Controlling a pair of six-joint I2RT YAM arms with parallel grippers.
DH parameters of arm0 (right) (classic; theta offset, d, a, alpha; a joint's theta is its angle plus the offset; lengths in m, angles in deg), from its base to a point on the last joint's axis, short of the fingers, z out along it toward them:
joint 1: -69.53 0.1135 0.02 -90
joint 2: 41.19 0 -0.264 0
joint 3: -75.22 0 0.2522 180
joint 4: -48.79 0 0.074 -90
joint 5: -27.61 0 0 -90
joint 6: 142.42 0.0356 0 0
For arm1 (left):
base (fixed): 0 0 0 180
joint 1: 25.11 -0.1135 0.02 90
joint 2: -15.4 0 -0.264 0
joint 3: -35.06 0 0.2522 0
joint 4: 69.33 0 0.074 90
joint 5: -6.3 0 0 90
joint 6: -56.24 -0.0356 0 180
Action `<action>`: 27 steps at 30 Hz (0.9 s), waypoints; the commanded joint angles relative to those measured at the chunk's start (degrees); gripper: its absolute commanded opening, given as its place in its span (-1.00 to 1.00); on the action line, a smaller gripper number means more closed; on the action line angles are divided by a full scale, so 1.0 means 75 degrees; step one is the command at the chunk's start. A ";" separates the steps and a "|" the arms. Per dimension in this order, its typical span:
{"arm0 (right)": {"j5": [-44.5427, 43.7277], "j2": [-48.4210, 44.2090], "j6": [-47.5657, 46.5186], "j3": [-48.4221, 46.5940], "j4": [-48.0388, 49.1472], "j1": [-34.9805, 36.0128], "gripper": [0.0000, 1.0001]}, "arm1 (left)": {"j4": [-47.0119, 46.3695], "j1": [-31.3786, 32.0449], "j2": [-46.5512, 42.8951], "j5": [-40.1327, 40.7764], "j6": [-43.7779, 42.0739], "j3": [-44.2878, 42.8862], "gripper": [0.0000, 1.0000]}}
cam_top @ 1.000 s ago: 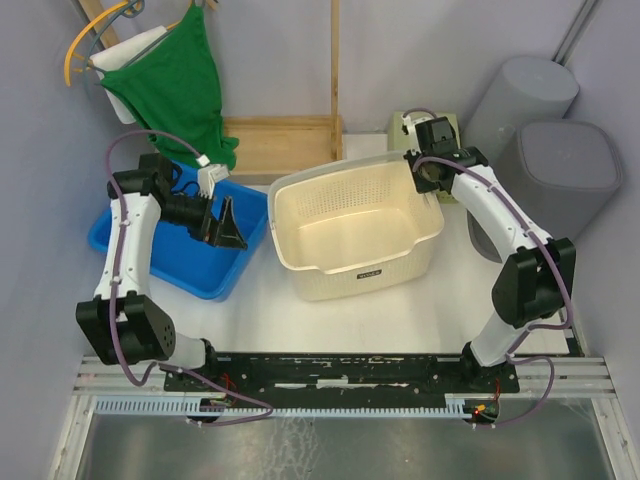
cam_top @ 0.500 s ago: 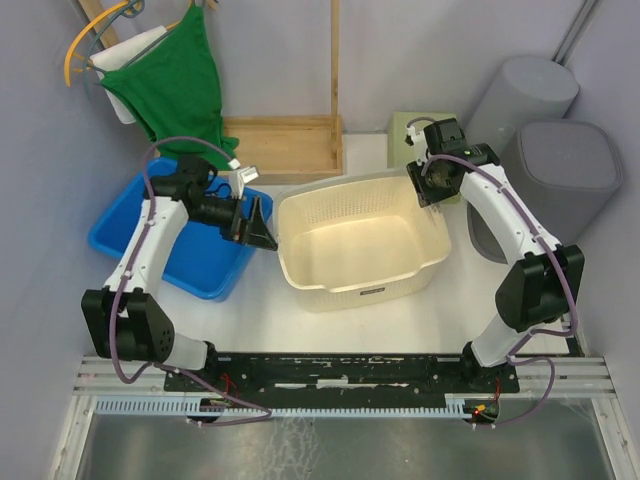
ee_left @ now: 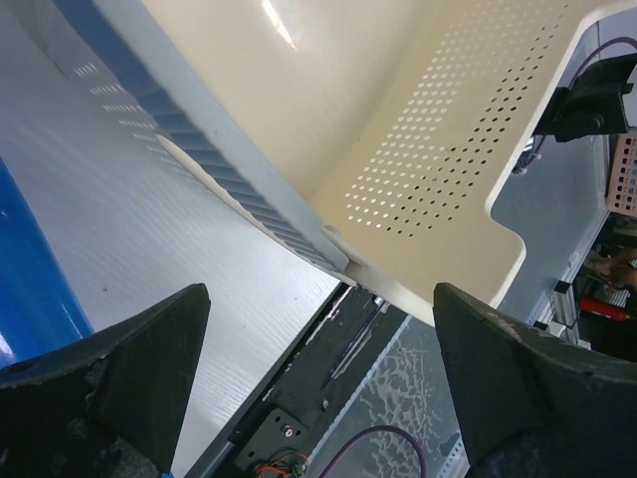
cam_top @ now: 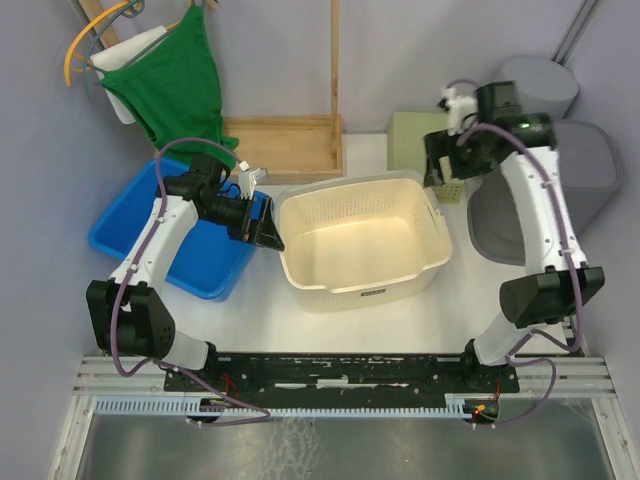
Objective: Turn the large container upside down
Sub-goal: Place the container at the center of the board.
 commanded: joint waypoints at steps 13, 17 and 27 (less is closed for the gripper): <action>0.6851 0.0719 -0.4200 0.0583 -0.3964 -0.3527 0.71 | -0.0276 0.0128 0.0040 0.0183 0.0199 0.0056 1.00; 0.6803 0.0844 -0.4636 0.0950 -0.3840 -0.3447 0.68 | -0.0285 0.0143 0.0090 0.0194 0.0202 0.0013 0.99; 0.6780 0.1947 -0.5908 0.1457 -0.3949 -0.3440 0.64 | -0.0304 0.0165 0.0043 0.0287 0.0174 0.0094 1.00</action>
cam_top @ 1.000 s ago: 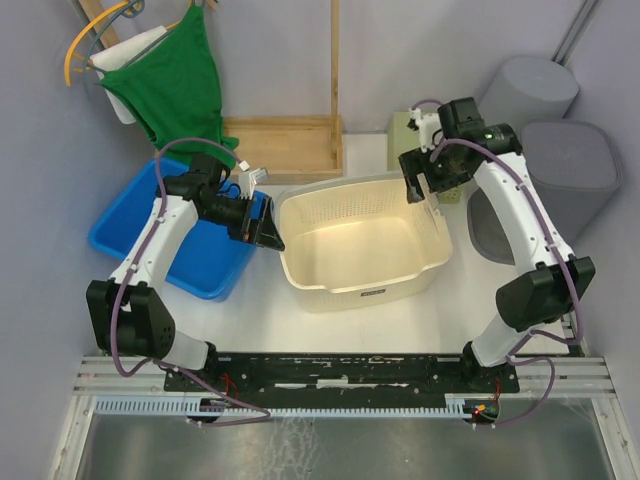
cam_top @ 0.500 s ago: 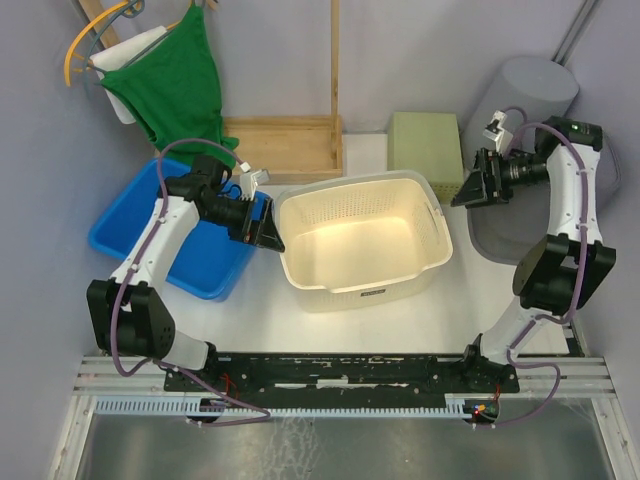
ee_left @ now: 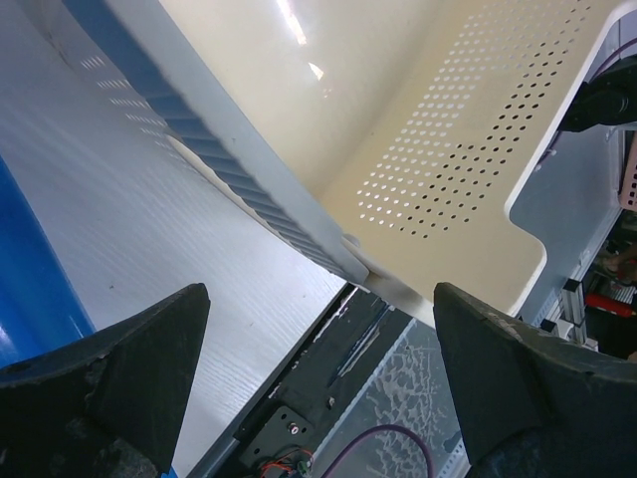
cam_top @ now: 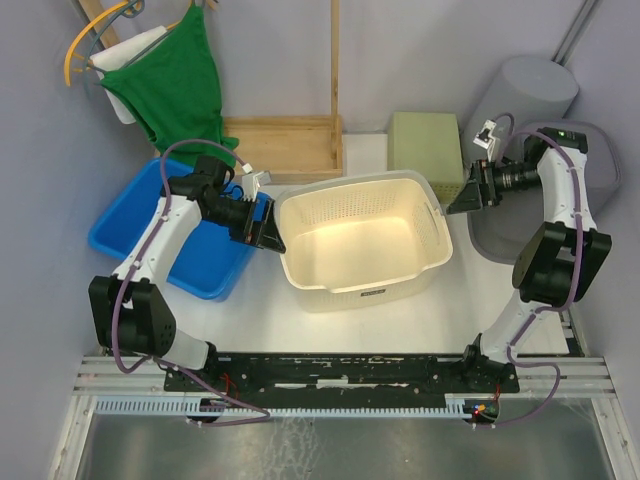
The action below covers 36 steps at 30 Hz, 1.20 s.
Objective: Turn the large container upside down
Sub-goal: Place the container at the center of the board, then turn the container upside down at the center of the board.
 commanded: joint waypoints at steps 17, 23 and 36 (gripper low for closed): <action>-0.0761 0.0296 0.0186 0.0960 -0.0485 0.1431 0.64 | -0.0021 0.0036 -0.0340 0.0534 -0.0166 0.0131 0.99; -0.2083 -0.0937 0.1416 0.0993 0.0735 0.1475 0.65 | 0.0014 0.0038 -0.0451 0.0602 -0.0214 0.0131 0.99; -0.2500 -0.1167 0.1471 -0.0763 -0.0222 0.1515 0.70 | 0.0105 0.0041 -0.0539 0.0592 -0.0450 0.0264 0.99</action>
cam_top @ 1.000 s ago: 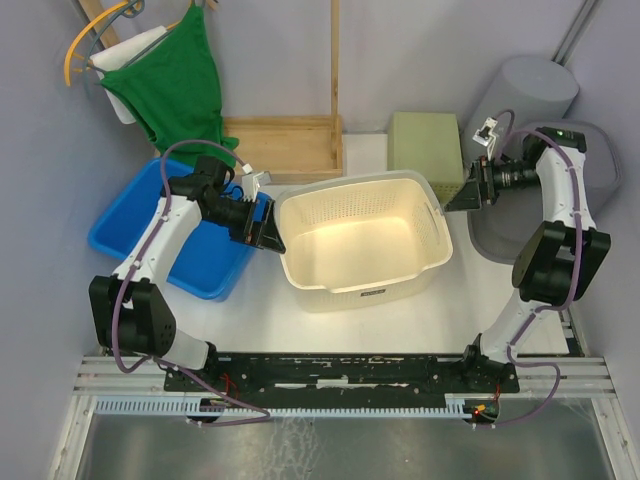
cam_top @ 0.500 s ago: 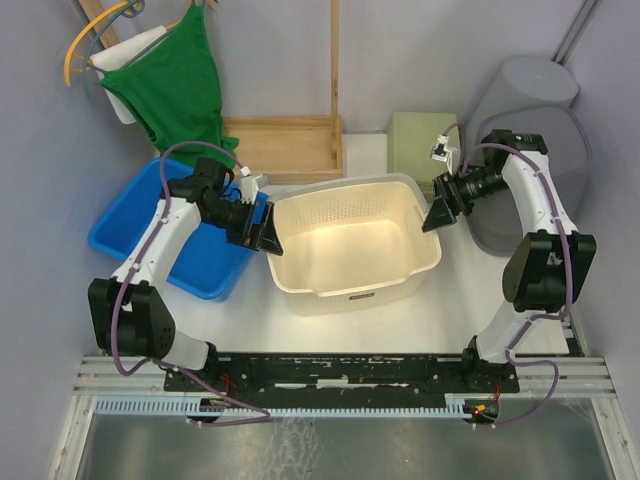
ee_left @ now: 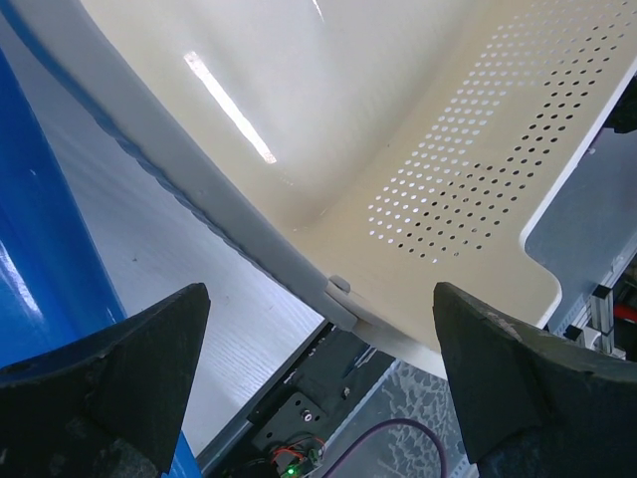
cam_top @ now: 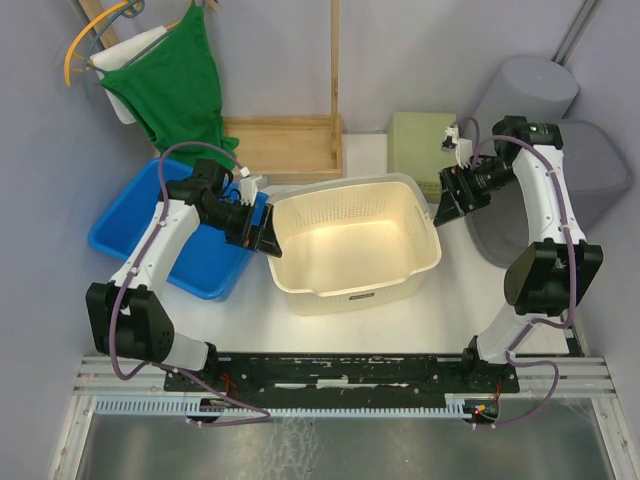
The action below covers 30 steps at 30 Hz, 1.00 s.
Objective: Turn the large container upside down
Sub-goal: Turn the container upside down at the center of the board.
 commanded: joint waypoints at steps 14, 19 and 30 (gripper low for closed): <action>0.2181 0.0508 -0.1004 0.0590 -0.1620 0.0361 0.79 | 0.0050 0.0040 -0.0274 0.0082 -0.0406 0.0184 0.91; 0.2081 0.0730 -0.0959 0.0699 -0.1165 0.0355 0.82 | 0.0053 0.0041 -0.0336 0.0142 -0.0411 0.0343 0.91; 0.2401 0.1665 -0.1346 0.0605 -0.1471 0.0375 0.70 | -0.0052 0.0038 -0.0359 0.0149 -0.0383 0.0542 0.90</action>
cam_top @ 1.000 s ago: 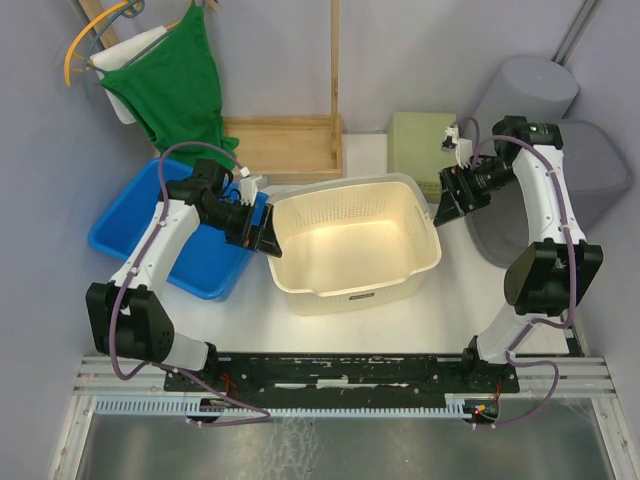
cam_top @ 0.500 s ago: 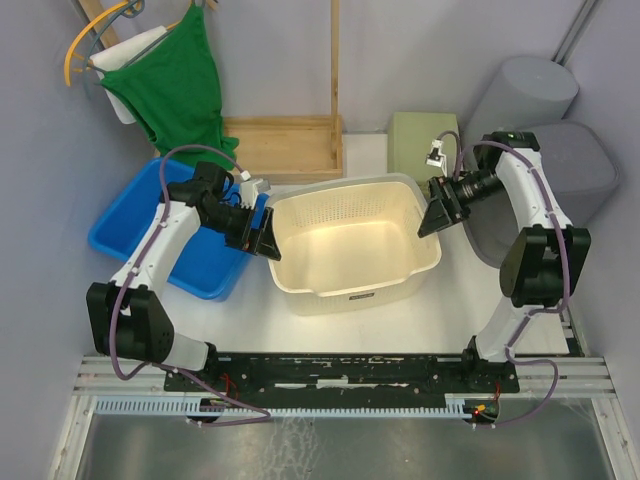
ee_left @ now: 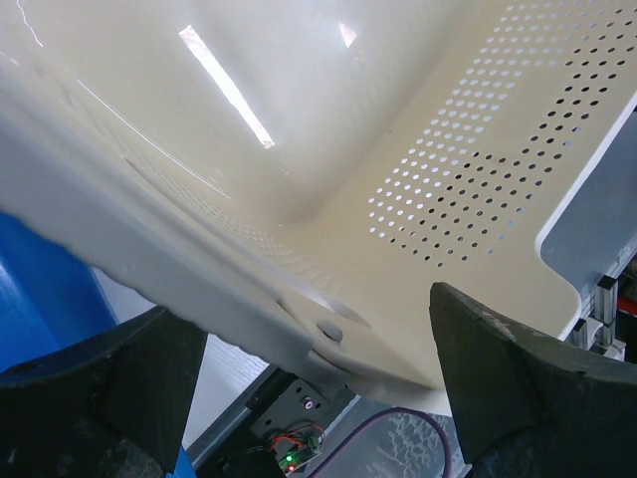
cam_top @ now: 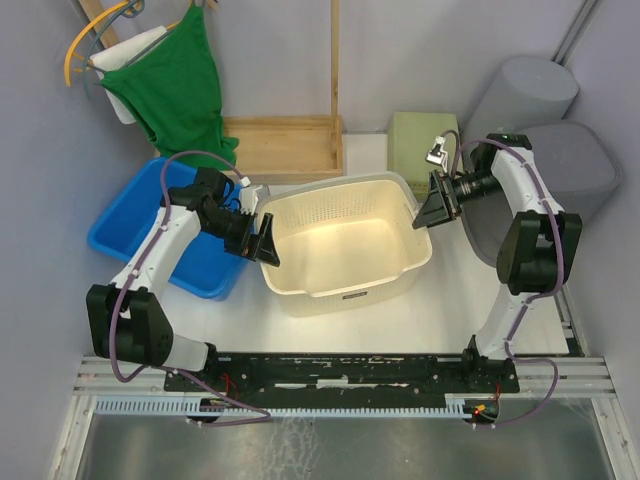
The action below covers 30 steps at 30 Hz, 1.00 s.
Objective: Turn the large container upside down
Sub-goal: Turn the container upside down at the center of the board.
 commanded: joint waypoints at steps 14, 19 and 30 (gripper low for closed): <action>-0.2762 -0.0374 0.1547 0.0251 0.1737 0.0081 0.69 | -0.0063 0.0033 -0.0164 0.0003 -0.0245 -0.0052 0.90; -0.2416 -0.0209 0.1685 0.0210 0.1926 0.0086 0.69 | -0.0045 0.0034 -0.0159 -0.0009 -0.0252 -0.0062 0.90; -0.0859 0.0456 0.1767 -0.0633 0.1480 0.0112 0.69 | -0.0036 0.0038 -0.0114 -0.0075 -0.0285 -0.0002 0.90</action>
